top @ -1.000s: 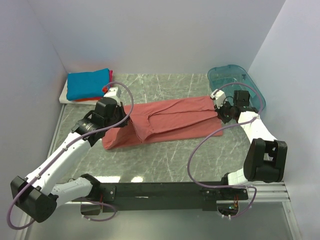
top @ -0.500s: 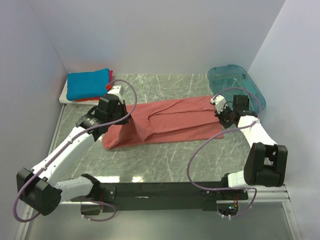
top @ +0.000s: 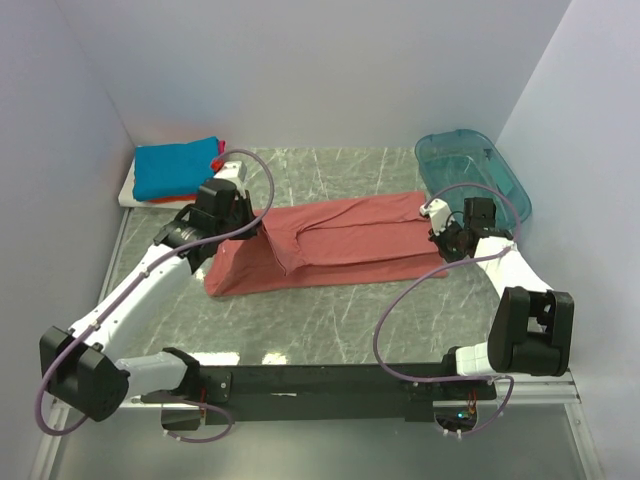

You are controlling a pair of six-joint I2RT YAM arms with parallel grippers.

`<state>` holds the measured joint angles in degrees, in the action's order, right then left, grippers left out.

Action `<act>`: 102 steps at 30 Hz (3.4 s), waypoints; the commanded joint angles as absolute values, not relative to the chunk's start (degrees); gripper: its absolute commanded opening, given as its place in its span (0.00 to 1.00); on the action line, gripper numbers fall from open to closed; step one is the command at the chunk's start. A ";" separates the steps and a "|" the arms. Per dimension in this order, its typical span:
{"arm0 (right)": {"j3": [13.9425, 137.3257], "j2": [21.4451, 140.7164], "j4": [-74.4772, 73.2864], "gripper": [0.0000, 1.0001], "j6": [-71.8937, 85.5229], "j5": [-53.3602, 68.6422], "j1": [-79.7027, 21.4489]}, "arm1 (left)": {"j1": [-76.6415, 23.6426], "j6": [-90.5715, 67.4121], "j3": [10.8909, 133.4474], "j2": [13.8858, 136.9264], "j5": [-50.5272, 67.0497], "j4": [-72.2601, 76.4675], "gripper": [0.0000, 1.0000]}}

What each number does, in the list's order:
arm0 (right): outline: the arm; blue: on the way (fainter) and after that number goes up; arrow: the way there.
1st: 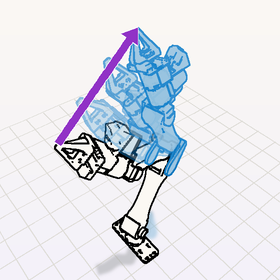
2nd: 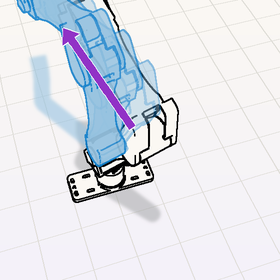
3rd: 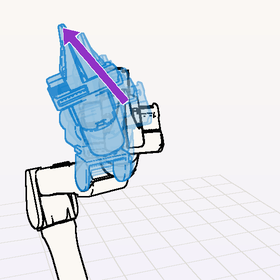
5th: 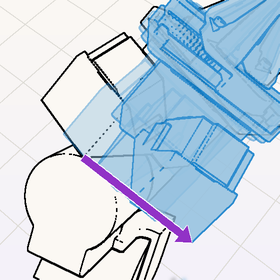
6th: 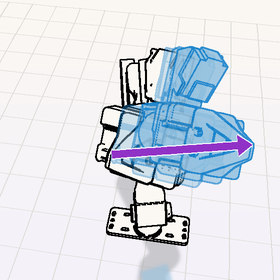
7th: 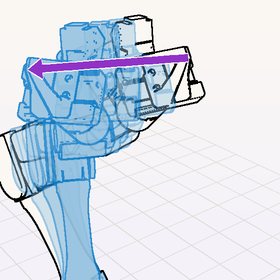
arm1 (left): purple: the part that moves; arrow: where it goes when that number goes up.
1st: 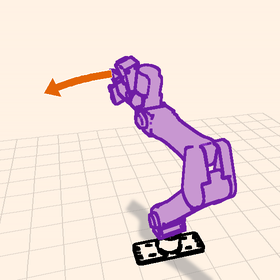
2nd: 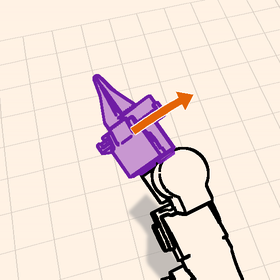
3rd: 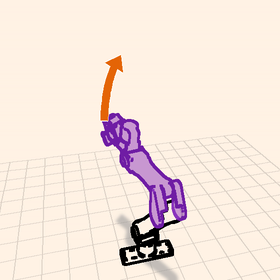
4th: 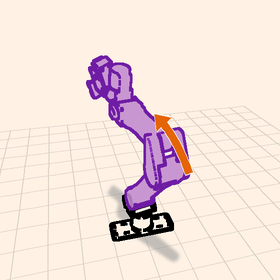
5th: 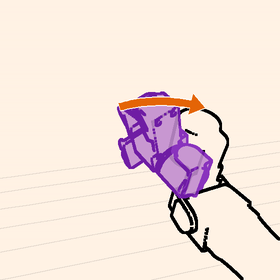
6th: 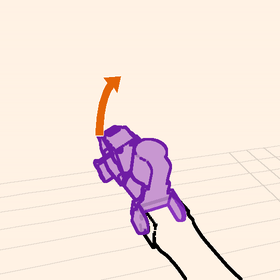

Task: Fold and stack the t-shirts
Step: Fold the tshirt

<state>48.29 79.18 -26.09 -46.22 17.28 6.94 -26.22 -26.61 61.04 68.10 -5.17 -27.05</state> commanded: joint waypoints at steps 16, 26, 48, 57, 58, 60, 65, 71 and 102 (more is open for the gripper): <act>54.40 86.65 -22.24 0.00 -42.89 18.19 7.03 | -22.06 -25.22 64.16 75.05 -2.37 -21.80 0.00; 56.86 90.35 -21.27 0.00 -42.01 17.93 5.89 | -21.01 -24.70 64.69 78.13 -1.14 -20.83 0.00; 61.00 97.11 -15.66 0.06 -35.63 9.60 1.59 | -19.69 -23.91 64.86 81.74 0.79 -18.81 0.00; 61.88 95.10 -9.05 0.56 -26.01 -0.19 -2.99 | -19.42 -23.20 65.30 82.26 0.97 -19.07 0.00; 61.61 94.40 -9.57 0.56 -26.19 -0.18 -2.99 | -19.51 -23.03 65.30 82.27 0.97 -19.25 0.00; 60.91 92.12 -11.85 0.57 -28.11 2.19 -2.99 | -19.51 -23.12 65.65 82.70 1.14 -19.25 0.00; 59.68 87.02 -20.19 0.59 -33.83 12.73 -2.99 | -19.42 -23.64 66.00 83.14 0.70 -18.98 0.00; 57.57 82.63 -23.38 0.59 -33.84 19.24 -2.90 | -19.42 -24.00 66.88 84.72 0.44 -19.16 0.00; 55.20 80.95 -22.85 0.60 -32.70 22.32 -2.73 | -19.42 -15.73 84.02 104.24 6.77 -24.96 0.00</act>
<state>55.68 82.96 -23.62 -32.86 21.37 -2.96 -19.57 -17.12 81.23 103.63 5.02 -24.40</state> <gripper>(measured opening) 0.598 0.029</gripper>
